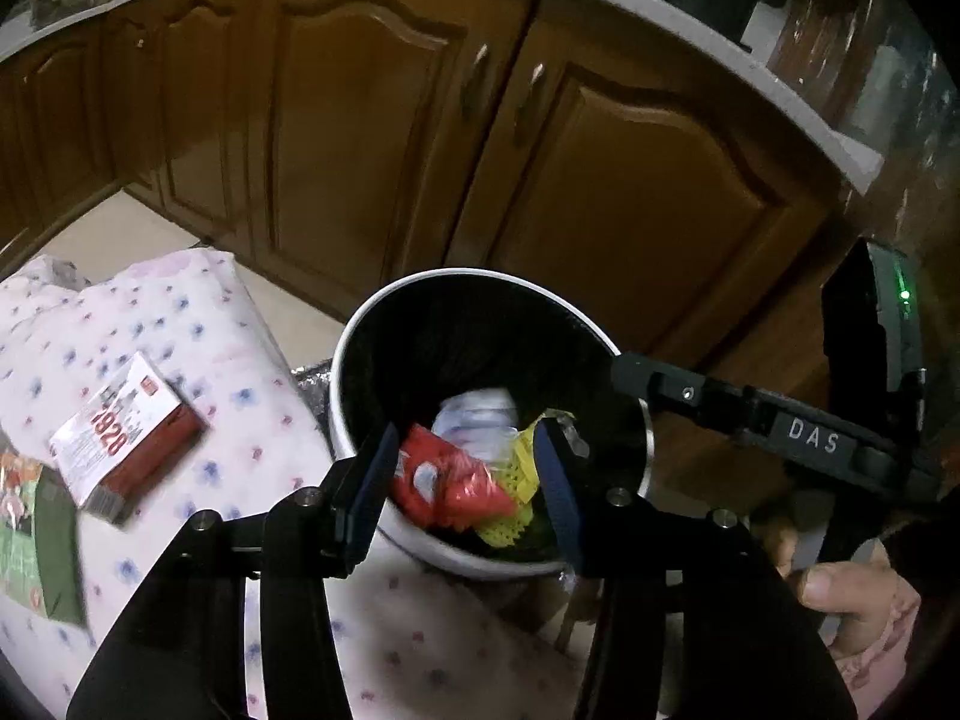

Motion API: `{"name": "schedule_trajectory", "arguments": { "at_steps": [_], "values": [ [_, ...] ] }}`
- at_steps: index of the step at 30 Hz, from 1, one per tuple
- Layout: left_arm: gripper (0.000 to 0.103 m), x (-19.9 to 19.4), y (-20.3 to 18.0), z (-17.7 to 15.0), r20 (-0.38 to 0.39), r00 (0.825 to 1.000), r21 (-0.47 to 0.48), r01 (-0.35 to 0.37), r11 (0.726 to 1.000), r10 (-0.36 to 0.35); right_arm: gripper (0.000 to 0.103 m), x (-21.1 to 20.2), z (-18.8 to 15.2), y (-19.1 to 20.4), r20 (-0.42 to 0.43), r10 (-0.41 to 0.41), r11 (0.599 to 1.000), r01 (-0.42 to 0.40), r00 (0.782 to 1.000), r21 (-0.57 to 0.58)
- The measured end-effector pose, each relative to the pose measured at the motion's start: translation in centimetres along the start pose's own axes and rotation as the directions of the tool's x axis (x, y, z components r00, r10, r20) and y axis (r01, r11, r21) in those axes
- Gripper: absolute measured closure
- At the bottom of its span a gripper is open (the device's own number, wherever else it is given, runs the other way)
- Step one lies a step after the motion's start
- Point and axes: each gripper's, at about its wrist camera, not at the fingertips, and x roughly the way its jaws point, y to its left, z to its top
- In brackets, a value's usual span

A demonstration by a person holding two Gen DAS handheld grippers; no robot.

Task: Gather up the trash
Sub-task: 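Grasp red snack bag with left tool while right tool grasps printed wrapper, drop both in bin, then grasp green milk carton with left tool while right tool grasps red-and-white box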

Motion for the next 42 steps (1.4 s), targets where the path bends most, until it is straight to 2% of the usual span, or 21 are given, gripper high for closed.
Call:
{"name": "schedule_trajectory", "arguments": {
  "at_steps": [5, 10, 14, 22, 26, 31, 39, 42],
  "values": [
    [0.053, -2.4, 2.3, -2.1, 0.032, 0.999, -0.070, -0.011, 0.997, 0.014, 0.039, -1.0, -0.8, 1.3, 0.036, 0.052, 0.999, -0.052, 0.998, -0.005],
    [0.053, -5.0, 5.2, -4.4, 0.050, 0.995, -0.134, -0.078, 0.988, 0.085, 0.037, -0.9, -1.6, 3.9, 0.039, 0.098, 0.995, -0.097, 0.994, -0.027],
    [0.053, -6.9, 7.6, -6.0, 0.064, 0.991, -0.196, -0.107, 0.975, 0.121, 0.030, -0.3, -2.3, 6.4, 0.023, 0.139, 0.989, -0.137, 0.990, -0.060],
    [0.053, -10.2, 11.3, -8.6, 0.076, 0.976, -0.262, -0.177, 0.949, 0.203, 0.028, 2.0, -3.9, 11.4, -0.052, 0.188, 0.971, -0.194, 0.981, -0.139],
    [0.052, -11.5, 13.1, -9.3, 0.076, 0.967, -0.290, -0.211, 0.934, 0.242, 0.028, 3.7, -4.4, 13.6, -0.103, 0.195, 0.962, -0.211, 0.975, -0.176],
    [0.042, -12.4, 15.1, -9.4, 0.064, 0.952, -0.293, -0.268, 0.918, 0.298, 0.028, 6.0, -4.2, 15.8, -0.173, 0.180, 0.951, -0.216, 0.968, -0.222],
    [0.040, -11.2, 17.8, -9.1, 0.015, 0.942, -0.293, -0.316, 0.902, 0.335, 0.028, 12.2, -1.3, 18.2, -0.245, 0.174, 0.945, -0.232, 0.954, -0.232],
    [0.040, -11.3, 18.2, -9.3, 0.011, 0.944, -0.304, -0.312, 0.900, 0.330, 0.028, 15.4, -0.2, 18.4, -0.291, 0.194, 0.942, -0.260, 0.937, -0.212]
  ]
}}
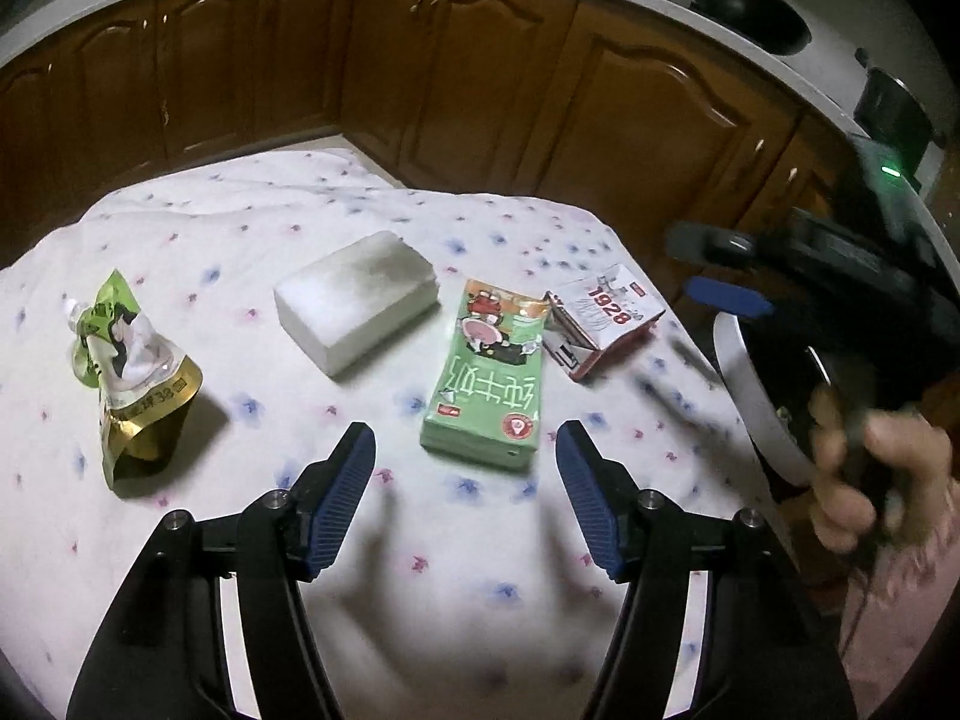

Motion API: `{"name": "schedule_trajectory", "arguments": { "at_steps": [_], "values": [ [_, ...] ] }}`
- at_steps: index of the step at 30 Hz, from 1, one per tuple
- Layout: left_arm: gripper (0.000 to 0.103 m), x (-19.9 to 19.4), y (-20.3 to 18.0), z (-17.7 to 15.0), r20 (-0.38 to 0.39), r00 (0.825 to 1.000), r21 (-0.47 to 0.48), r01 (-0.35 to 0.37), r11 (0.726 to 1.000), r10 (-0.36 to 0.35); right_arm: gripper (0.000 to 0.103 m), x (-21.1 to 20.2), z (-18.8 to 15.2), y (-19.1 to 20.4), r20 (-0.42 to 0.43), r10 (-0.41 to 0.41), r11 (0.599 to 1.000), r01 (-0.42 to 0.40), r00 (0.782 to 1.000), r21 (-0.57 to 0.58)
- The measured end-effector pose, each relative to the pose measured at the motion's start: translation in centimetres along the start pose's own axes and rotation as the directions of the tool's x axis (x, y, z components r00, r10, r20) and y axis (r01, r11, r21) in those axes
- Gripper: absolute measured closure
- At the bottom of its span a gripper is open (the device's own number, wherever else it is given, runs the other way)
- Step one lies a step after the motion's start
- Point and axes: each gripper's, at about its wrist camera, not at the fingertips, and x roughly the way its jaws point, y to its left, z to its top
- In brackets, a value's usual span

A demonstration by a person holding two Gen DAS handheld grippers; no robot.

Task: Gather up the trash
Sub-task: 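Grasp green milk carton with left tool while right tool grasps red-and-white box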

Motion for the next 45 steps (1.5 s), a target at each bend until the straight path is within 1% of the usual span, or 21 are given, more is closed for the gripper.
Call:
{"name": "schedule_trajectory", "arguments": {
  "at_steps": [3, 5, 8, 11, 13, 16, 17, 19, 20, 22, 23, 24, 25, 27, 32, 37, 39, 40, 41, 43, 45],
  "values": [
    [0.039, -0.2, 0.2, -0.3, -0.003, 1.000, 0.001, -0.005, 1.000, 0.005, 0.028, 2.6, 1.2, -1.0, -0.037, -0.036, 0.999, 0.036, 0.999, 0.003],
    [0.039, -0.1, 0.3, -0.4, -0.006, 1.000, 0.002, -0.002, 1.000, 0.002, 0.028, 3.9, 1.1, -1.9, -0.084, -0.017, 0.999, 0.020, 0.996, 0.034],
    [0.038, 0.1, 0.4, -0.5, -0.012, 1.000, 0.009, -0.005, 1.000, 0.005, 0.028, 4.0, -0.6, -1.9, -0.144, 0.086, 0.994, -0.076, 0.986, 0.076],
    [0.038, 0.3, 0.8, -0.7, -0.018, 1.000, 0.016, -0.010, 1.000, 0.010, 0.032, 1.8, -3.2, -0.1, -0.171, 0.211, 0.977, -0.208, 0.962, 0.040],
    [0.038, 0.5, 1.0, -0.6, -0.022, 1.000, 0.024, -0.012, 1.000, 0.013, 0.028, -0.3, -3.7, 1.1, -0.134, 0.165, 0.984, -0.173, 0.977, -0.051],
    [0.037, 0.9, 1.0, 0.0, -0.024, 1.000, 0.022, -0.007, 1.000, 0.008, 0.028, -1.9, -3.0, 2.1, -0.084, 0.046, 0.978, -0.062, 0.995, -0.198],
    [0.037, 1.2, 0.7, 0.4, -0.026, 1.000, 0.028, 0.006, 1.000, -0.005, 0.028, -1.9, -2.6, 2.1, -0.083, 0.019, 0.976, -0.037, 0.996, -0.215],
    [0.031, 1.9, -0.3, 1.0, -0.031, 0.999, 0.054, 0.025, 0.998, -0.023, 0.028, -1.6, -1.5, 1.3, -0.092, 0.004, 0.982, -0.021, 0.996, -0.188],
    [0.030, 2.4, -1.0, 1.3, -0.035, 0.999, 0.073, 0.012, 0.997, -0.009, 0.028, -1.4, -1.1, 0.9, -0.094, 0.002, 0.984, -0.018, 0.996, -0.178],
    [0.031, 3.7, -1.6, 1.7, -0.044, 0.997, 0.099, -0.060, 0.993, 0.065, 0.028, -0.9, -0.8, 0.5, -0.098, -0.008, 0.984, -0.010, 0.995, -0.179],
    [0.032, 4.3, -1.6, 1.8, -0.050, 0.995, 0.102, -0.077, 0.992, 0.082, 0.028, -0.6, -0.9, 0.6, -0.105, -0.015, 0.982, -0.006, 0.994, -0.190],
    [0.046, 4.6, -1.4, 1.9, -0.056, 0.995, 0.098, -0.080, 0.992, 0.086, 0.028, -0.1, -1.1, 0.9, -0.111, -0.022, 0.978, -0.002, 0.994, -0.207],
    [0.054, 5.1, -0.8, 1.8, -0.080, 0.994, 0.081, -0.061, 0.995, 0.068, 0.028, 0.0, -1.3, 1.0, -0.115, -0.025, 0.976, -0.001, 0.993, -0.220],
    [0.055, 4.7, 0.5, 1.5, -0.074, 0.997, 0.046, -0.020, 0.999, 0.024, 0.028, 0.4, -2.1, 1.7, -0.129, -0.045, 0.963, 0.008, 0.991, -0.270],
    [0.055, 2.3, 2.4, 0.1, -0.056, 0.998, 0.016, 0.016, 1.000, -0.015, 0.029, 2.4, -3.4, 3.6, -0.137, -0.117, 0.916, 0.053, 0.984, -0.397],
    [0.055, 0.4, 2.9, -1.3, -0.050, 0.998, 0.013, 0.047, 0.999, -0.046, 0.029, 5.1, -4.4, 6.3, -0.130, -0.207, 0.829, 0.103, 0.970, -0.550],
    [0.055, -0.1, 2.9, -1.7, -0.049, 0.998, 0.016, 0.047, 0.999, -0.046, 0.032, 6.3, -4.9, 6.8, -0.131, -0.261, 0.799, 0.138, 0.956, -0.585],
    [0.055, -0.2, 2.9, -1.8, -0.050, 0.998, 0.015, 0.050, 0.999, -0.049, 0.041, 6.5, -5.1, 6.8, -0.131, -0.277, 0.796, 0.151, 0.952, -0.586],
    [0.055, -0.4, 2.9, -1.9, -0.049, 0.997, 0.015, 0.053, 0.998, -0.052, 0.043, 6.6, -5.2, 6.6, -0.138, -0.282, 0.801, 0.154, 0.949, -0.579],
    [0.055, -0.7, 3.0, -2.0, -0.049, 0.997, 0.010, 0.054, 0.999, -0.053, 0.045, 6.1, -5.3, 6.1, -0.138, -0.257, 0.827, 0.144, 0.957, -0.543],
    [0.055, -0.9, 2.7, -2.1, -0.048, 0.997, 0.007, 0.066, 0.998, -0.066, 0.046, 4.6, -5.5, 5.2, -0.145, -0.189, 0.877, 0.100, 0.971, -0.469]
  ]
}}
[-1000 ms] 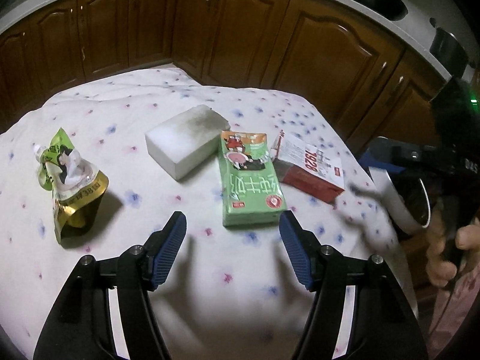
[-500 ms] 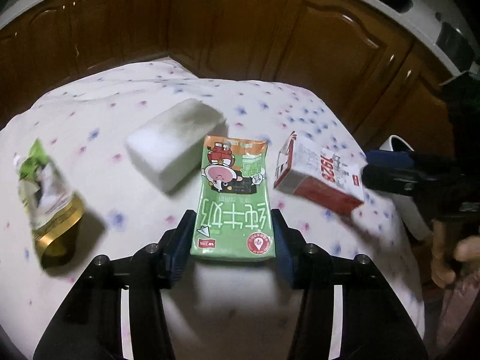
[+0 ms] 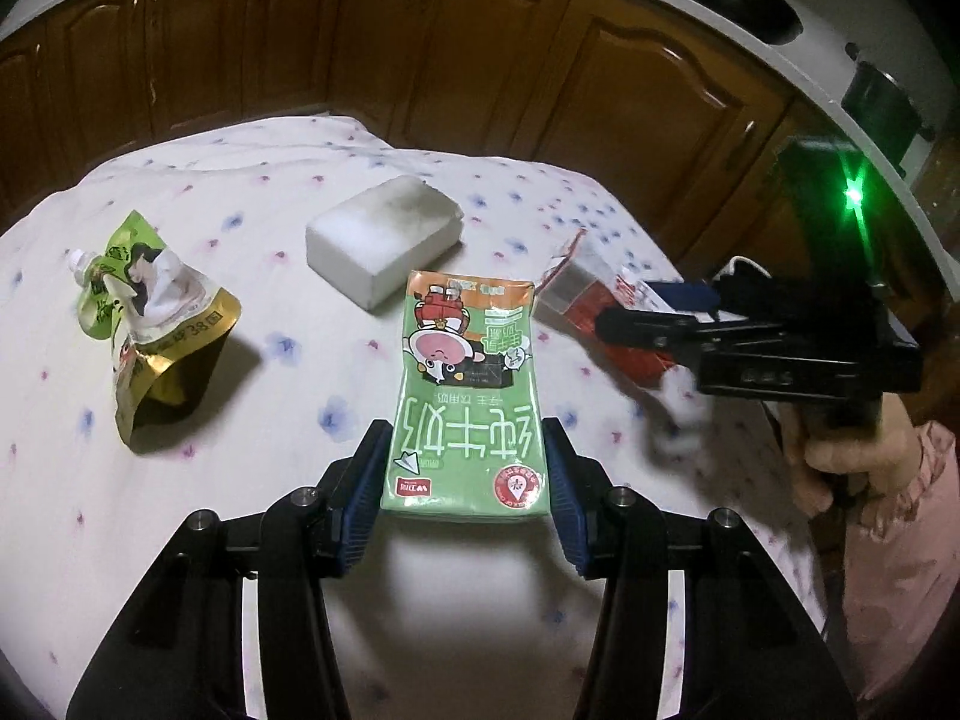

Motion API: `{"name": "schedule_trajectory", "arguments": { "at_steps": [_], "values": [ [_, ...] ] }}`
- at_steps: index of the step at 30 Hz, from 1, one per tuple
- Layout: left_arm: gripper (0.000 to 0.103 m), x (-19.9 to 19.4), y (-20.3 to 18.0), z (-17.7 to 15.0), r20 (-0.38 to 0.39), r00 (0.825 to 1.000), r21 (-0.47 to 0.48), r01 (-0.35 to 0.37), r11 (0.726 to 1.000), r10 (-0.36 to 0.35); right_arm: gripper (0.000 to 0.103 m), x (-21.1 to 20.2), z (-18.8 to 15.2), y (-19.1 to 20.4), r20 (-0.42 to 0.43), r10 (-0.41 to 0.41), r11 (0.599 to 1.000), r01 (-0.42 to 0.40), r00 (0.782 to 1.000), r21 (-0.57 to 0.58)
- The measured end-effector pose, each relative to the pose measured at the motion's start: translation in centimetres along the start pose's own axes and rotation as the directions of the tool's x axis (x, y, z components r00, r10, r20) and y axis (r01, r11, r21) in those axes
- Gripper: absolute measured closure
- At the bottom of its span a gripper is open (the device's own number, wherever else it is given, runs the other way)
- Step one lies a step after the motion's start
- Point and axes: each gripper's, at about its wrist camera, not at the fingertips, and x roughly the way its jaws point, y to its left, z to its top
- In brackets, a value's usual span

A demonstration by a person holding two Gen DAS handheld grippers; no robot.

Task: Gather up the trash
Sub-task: 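Grasp green milk carton with left tool while right tool grasps red-and-white box, then carry the carton over the bin with left tool while right tool drops the box in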

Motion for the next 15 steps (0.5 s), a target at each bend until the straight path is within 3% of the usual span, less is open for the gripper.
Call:
{"name": "schedule_trajectory", "arguments": {
  "at_steps": [7, 10, 15],
  "values": [
    [0.055, -0.6, -4.3, 0.5, 0.015, 0.996, 0.077, 0.082, 0.994, -0.083, 0.047, -6.8, -4.9, -3.5, 0.184, 0.141, 0.947, -0.187, 0.973, 0.263],
    [0.055, -0.2, -6.5, 1.1, 0.011, 0.993, 0.112, 0.114, 0.987, -0.116, 0.052, -9.7, -7.4, -5.4, 0.247, 0.121, 0.915, -0.204, 0.962, 0.348],
    [0.055, 0.6, -12.2, 2.5, -0.008, 0.980, 0.191, 0.195, 0.962, -0.197, 0.055, -14.3, -11.5, -9.5, 0.289, -0.010, 0.867, -0.136, 0.957, 0.479]
  ]
}}
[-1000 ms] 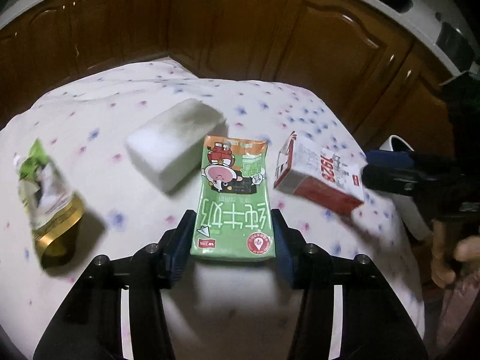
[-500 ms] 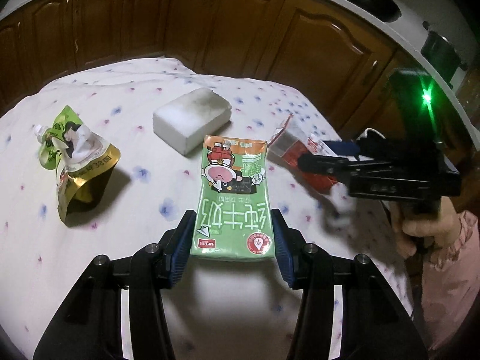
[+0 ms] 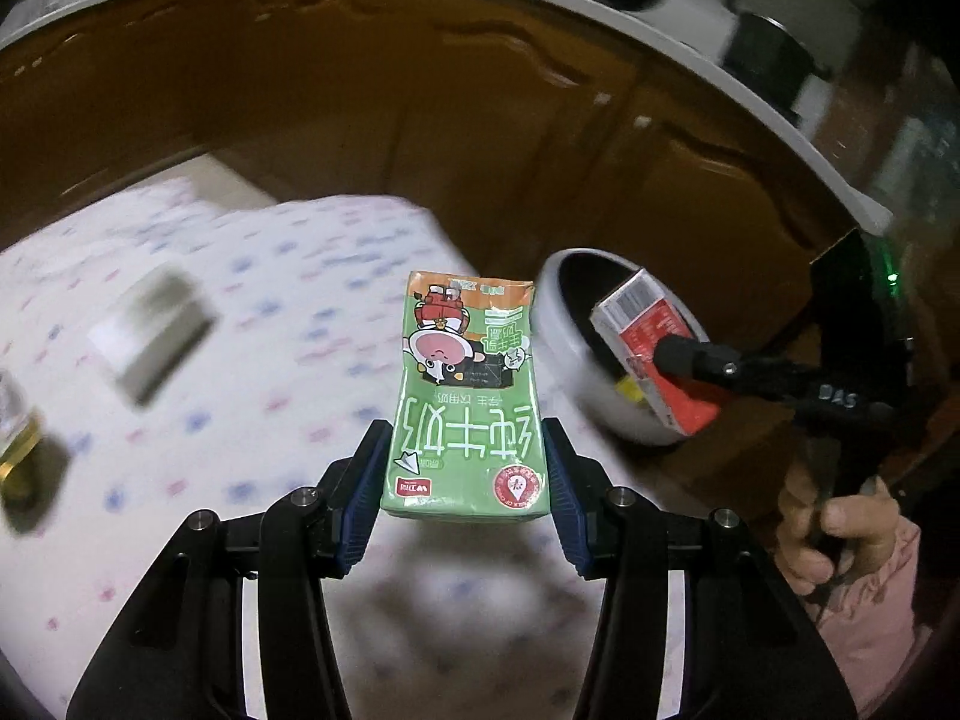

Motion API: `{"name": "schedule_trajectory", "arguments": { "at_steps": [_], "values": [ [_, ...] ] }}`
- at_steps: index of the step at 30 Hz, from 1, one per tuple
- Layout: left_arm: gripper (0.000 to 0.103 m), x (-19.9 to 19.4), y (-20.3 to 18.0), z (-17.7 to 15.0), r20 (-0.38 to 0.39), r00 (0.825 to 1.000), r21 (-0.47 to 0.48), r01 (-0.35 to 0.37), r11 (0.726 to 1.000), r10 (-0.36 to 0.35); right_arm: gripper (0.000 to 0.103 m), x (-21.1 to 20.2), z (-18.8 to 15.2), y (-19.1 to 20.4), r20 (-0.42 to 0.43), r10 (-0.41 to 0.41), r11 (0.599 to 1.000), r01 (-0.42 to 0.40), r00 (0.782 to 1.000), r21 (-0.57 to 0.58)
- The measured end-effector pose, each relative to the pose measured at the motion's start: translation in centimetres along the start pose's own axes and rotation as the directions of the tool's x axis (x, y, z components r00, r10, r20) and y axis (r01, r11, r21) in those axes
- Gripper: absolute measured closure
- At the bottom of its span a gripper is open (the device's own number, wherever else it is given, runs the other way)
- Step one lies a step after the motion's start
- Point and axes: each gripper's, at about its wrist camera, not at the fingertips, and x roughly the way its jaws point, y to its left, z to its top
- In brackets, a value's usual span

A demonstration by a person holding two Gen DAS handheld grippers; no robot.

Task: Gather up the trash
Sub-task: 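Carry the carton over the bin with left tool while right tool drops the box in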

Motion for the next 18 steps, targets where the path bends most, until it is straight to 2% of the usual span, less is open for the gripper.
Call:
{"name": "schedule_trajectory", "arguments": {
  "at_steps": [3, 9, 18],
  "values": [
    [0.055, 1.6, -3.2, 1.5, -0.008, 1.000, 0.052, 0.014, 0.999, -0.014, 0.056, -2.0, 0.2, -2.2, 0.033, -0.035, 0.999, 0.034, 0.999, 0.042],
    [0.055, 4.9, -7.7, 3.9, -0.045, 0.998, 0.118, 0.039, 0.992, -0.034, 0.056, -3.5, 1.2, -4.8, 0.067, -0.094, 0.993, 0.089, 0.993, 0.079],
    [0.055, 8.6, -11.3, 5.9, -0.104, 0.994, 0.176, 0.049, 0.983, -0.031, 0.056, -4.2, 2.3, -8.0, 0.079, -0.145, 0.980, 0.132, 0.986, 0.151]
  ]
}}
